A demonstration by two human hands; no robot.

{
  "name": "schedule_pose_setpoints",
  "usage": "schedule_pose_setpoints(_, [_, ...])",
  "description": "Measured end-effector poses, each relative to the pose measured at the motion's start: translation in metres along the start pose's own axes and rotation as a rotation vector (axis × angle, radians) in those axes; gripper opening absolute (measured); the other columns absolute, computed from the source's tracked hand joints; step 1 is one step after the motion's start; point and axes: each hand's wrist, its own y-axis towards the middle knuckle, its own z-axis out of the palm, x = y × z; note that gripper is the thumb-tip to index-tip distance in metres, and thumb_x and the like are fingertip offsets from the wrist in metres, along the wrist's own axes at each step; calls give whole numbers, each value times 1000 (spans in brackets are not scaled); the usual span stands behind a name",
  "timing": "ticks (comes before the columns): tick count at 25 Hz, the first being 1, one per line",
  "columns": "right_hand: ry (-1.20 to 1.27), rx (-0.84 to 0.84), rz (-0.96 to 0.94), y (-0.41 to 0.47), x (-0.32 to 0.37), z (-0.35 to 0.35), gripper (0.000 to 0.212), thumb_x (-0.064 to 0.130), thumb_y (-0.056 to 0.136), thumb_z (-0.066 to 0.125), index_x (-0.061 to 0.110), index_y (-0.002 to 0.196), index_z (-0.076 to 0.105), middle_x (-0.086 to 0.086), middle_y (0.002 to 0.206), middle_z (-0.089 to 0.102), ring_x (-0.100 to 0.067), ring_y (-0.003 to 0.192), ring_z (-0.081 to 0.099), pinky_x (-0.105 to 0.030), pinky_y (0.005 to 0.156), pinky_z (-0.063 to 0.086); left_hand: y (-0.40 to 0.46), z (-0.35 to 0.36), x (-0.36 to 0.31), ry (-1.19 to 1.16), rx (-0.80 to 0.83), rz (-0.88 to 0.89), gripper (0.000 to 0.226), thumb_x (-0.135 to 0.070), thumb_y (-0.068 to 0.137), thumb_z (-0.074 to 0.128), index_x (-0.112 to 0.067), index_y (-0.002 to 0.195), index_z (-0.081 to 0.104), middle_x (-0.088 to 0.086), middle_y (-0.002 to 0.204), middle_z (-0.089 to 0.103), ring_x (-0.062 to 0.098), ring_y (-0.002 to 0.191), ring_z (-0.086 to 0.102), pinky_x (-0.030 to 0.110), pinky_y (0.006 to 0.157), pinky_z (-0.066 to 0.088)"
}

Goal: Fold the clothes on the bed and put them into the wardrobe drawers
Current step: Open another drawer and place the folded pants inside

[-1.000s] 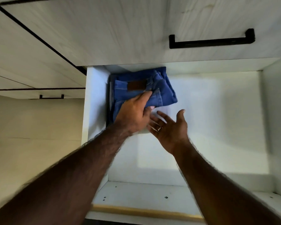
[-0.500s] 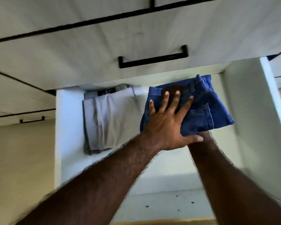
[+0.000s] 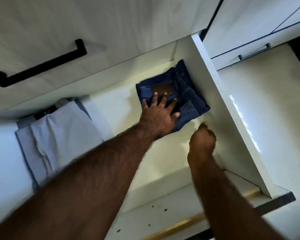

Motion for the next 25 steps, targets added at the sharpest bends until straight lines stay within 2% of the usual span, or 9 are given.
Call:
schedule_pose_setpoints(1, [-111, -166, -324, -3, -5, -3, 29, 23, 108, 50, 6, 127, 63, -14, 124, 66, -30, 114, 62, -39, 101, 49, 6, 5, 2, 74, 11, 13, 68, -63, 107, 22, -40, 167, 1, -1, 177, -6, 34, 162, -9, 69, 124, 5])
schedule_pose_setpoints(2, [-149, -172, -548, -10, -6, -5, 30, 19, 104, 53, 8, 129, 63, -12, 128, 64, -28, 117, 60, -38, 101, 50, 12, 10, 3, 147, 7, 28, 70, -63, 106, 24, -39, 167, -2, -2, 177, -7, 33, 162, -9, 67, 124, 8])
schedule_pose_setpoints(4, [-458, 3, -861, -2, 2, 1, 52, 24, 97, 56, 12, 147, 53, -14, 153, 49, -31, 133, 50, -41, 106, 46, 15, 17, 14, 244, -49, 34, 76, -69, 103, 20, -37, 167, -5, -4, 177, -7, 30, 162, -6, 63, 125, 11])
schedule_pose_setpoints(8, [-1043, 136, -801, 37, 4, 20, 71, 44, 101, 49, 23, 165, 28, -20, 173, 10, -47, 147, 34, -54, 106, 44, 21, 23, 35, 218, -176, 51, 77, -69, 104, 23, -32, 168, 3, 3, 177, -2, 31, 163, -4, 60, 128, 8])
schedule_pose_setpoints(12, [-1248, 35, -797, 62, 7, 31, 74, 55, 103, 42, 27, 167, 18, -25, 173, -2, -49, 153, 19, -59, 113, 35, 1, 24, 62, 104, -377, 52, 86, -72, 101, 29, -22, 168, 13, 12, 176, 6, 34, 162, 5, 59, 128, 10])
schedule_pose_setpoints(15, [-1330, 108, -710, 66, 23, 48, 75, 57, 105, 40, 27, 168, 13, -25, 172, -8, -52, 155, 12, -62, 118, 26, -48, 49, 104, 159, -406, 12, 88, -70, 99, 38, -21, 168, 16, 14, 176, 9, 33, 162, 7, 59, 127, 14])
schedule_pose_setpoints(18, [-1258, 161, -667, 60, 60, 62, 70, 57, 105, 39, 31, 166, 17, -21, 174, -1, -54, 152, 17, -66, 119, 20, -83, 55, 146, 159, -404, -54, 90, -71, 99, 39, -19, 168, 16, 15, 176, 7, 34, 163, 5, 59, 128, 12])
schedule_pose_setpoints(21, [-1130, 46, -868, 12, 69, 85, 65, 41, 100, 51, 24, 159, 30, -24, 164, 27, -55, 139, 37, -65, 112, 31, -118, 59, 192, 147, -359, -232, 107, -76, 92, 49, -12, 168, 10, 17, 176, 2, 36, 162, 0, 61, 128, 9])
schedule_pose_setpoints(25, [-1228, 66, -1073, -85, -22, 109, 61, 31, 89, 67, 10, 142, 45, -23, 129, 54, -46, 116, 53, -54, 92, 44, -169, 86, 226, 103, -256, -395, 121, -70, 89, 64, -10, 167, -7, 16, 175, -12, 37, 162, -10, 59, 129, 3])
